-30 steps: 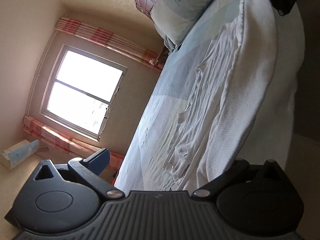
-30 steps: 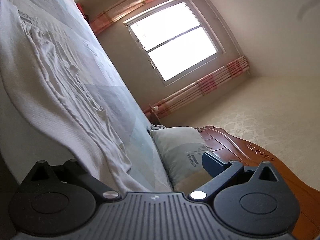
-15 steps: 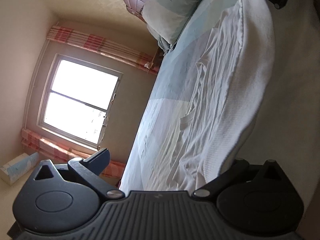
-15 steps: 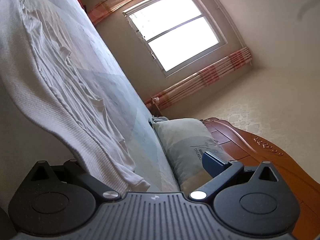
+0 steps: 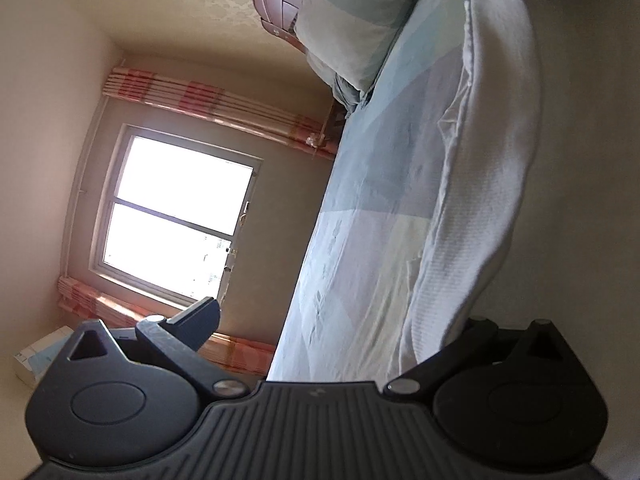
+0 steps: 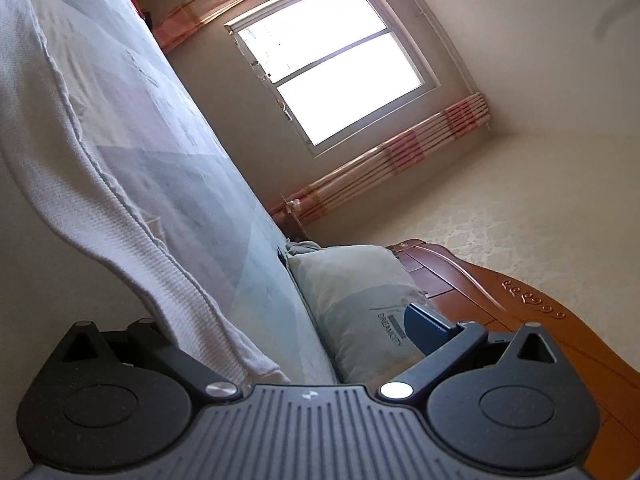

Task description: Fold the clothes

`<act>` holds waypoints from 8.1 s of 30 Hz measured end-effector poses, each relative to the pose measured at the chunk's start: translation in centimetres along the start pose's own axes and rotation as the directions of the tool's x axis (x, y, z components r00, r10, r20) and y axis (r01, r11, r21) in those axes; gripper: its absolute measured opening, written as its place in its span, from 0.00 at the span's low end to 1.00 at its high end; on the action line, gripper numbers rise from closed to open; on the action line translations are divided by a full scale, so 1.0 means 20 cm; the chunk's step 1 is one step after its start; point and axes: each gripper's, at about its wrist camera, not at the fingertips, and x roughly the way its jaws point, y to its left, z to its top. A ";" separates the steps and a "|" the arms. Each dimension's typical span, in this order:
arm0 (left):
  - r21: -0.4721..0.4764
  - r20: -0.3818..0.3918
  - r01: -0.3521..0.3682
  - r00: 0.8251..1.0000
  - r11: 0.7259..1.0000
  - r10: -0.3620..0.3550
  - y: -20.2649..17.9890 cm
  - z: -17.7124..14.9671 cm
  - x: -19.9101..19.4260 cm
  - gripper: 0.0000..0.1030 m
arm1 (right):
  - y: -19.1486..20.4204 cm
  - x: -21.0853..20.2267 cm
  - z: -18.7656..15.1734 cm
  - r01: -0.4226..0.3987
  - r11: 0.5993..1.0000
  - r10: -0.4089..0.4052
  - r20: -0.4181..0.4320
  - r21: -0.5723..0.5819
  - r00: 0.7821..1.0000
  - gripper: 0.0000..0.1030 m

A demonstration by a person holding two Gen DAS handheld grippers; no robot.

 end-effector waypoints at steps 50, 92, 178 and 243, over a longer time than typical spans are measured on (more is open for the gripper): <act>-0.820 0.426 0.572 0.601 -0.009 -0.676 0.58 -0.63 0.17 0.99 | -0.47 0.14 -0.22 -0.651 0.448 0.733 0.164 0.613 0.660 1.00; -0.908 0.284 0.416 0.696 0.048 -0.660 0.45 -0.78 -0.05 0.98 | -0.41 -0.13 -0.23 -0.686 0.286 0.799 0.228 0.669 0.556 1.00; -0.854 0.327 0.509 0.686 0.107 -0.651 0.40 -0.64 0.19 0.66 | -0.31 0.19 -0.15 -0.669 0.337 0.801 0.172 0.662 0.574 0.94; 0.229 -0.063 0.315 0.949 0.921 -0.309 -0.29 -0.26 -0.47 0.18 | 0.13 -0.31 -0.16 -0.456 0.789 0.488 -0.030 -0.411 0.872 0.58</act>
